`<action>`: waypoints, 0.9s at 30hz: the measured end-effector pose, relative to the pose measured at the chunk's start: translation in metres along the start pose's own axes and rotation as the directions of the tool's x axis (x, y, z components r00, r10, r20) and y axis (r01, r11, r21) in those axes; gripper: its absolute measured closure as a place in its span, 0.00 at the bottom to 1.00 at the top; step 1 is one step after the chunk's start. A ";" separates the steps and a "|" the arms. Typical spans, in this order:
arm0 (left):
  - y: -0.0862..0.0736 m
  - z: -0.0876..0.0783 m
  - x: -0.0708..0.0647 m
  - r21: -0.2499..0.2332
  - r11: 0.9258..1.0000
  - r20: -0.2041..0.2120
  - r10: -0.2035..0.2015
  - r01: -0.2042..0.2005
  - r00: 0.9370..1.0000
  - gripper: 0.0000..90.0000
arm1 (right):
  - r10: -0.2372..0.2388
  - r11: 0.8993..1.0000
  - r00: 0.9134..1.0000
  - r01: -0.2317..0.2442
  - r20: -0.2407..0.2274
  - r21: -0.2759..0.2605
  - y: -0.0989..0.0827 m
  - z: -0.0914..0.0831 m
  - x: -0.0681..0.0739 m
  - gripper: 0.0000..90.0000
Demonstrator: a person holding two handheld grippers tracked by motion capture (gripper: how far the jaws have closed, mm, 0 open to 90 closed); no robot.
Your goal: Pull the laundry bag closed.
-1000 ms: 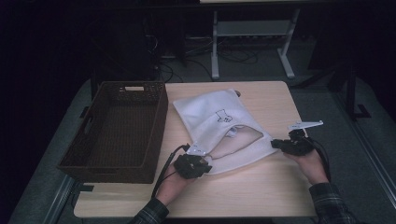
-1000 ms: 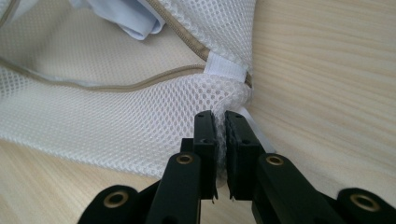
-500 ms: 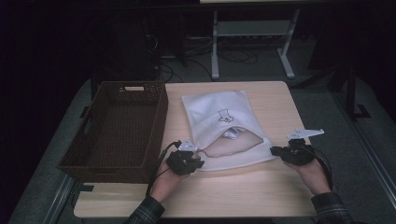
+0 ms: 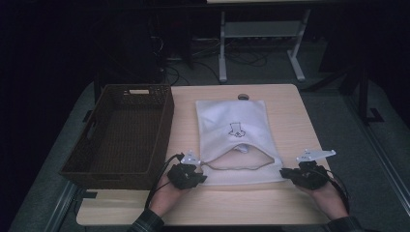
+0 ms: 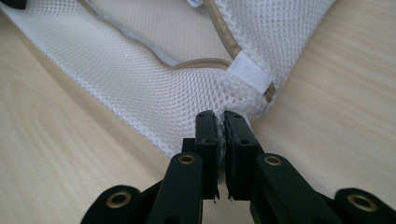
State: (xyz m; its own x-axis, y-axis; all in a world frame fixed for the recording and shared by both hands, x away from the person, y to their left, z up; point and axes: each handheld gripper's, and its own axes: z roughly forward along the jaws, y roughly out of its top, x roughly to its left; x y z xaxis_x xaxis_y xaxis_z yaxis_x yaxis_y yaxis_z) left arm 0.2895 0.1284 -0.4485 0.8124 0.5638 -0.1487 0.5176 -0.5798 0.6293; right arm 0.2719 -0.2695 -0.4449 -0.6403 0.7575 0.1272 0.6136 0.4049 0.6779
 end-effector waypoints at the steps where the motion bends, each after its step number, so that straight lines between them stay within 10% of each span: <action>1: -0.002 -0.001 -0.001 0.006 1.000 0.002 0.004 -0.004 1.000 0.94 | -0.001 1.000 1.000 0.001 0.000 0.005 -0.002 -0.001 0.002 0.93; 8: -0.009 -0.005 -0.005 0.016 1.000 -0.010 0.021 -0.021 1.000 0.90 | -0.031 0.998 0.999 0.031 -0.008 0.049 -0.016 -0.001 0.018 0.91; 17: -0.001 -0.024 -0.010 -0.056 0.998 -0.045 0.023 -0.026 0.999 0.58 | -0.013 0.999 1.000 0.015 0.025 -0.051 -0.012 -0.019 0.009 0.45; 27: 0.013 -0.046 -0.005 -0.134 0.990 -0.063 0.037 -0.046 0.997 0.53 | -0.085 0.994 0.996 0.083 -0.029 -0.064 0.009 -0.012 0.010 0.44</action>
State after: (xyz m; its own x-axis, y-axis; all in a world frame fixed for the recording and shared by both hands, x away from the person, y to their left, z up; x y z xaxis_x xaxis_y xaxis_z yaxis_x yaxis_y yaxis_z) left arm 0.2800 0.1450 -0.4039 0.8126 0.5778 -0.0764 0.4391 -0.5206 0.7322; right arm 0.2652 -0.2643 -0.4286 -0.7034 0.7052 0.0895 0.5274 0.4333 0.7308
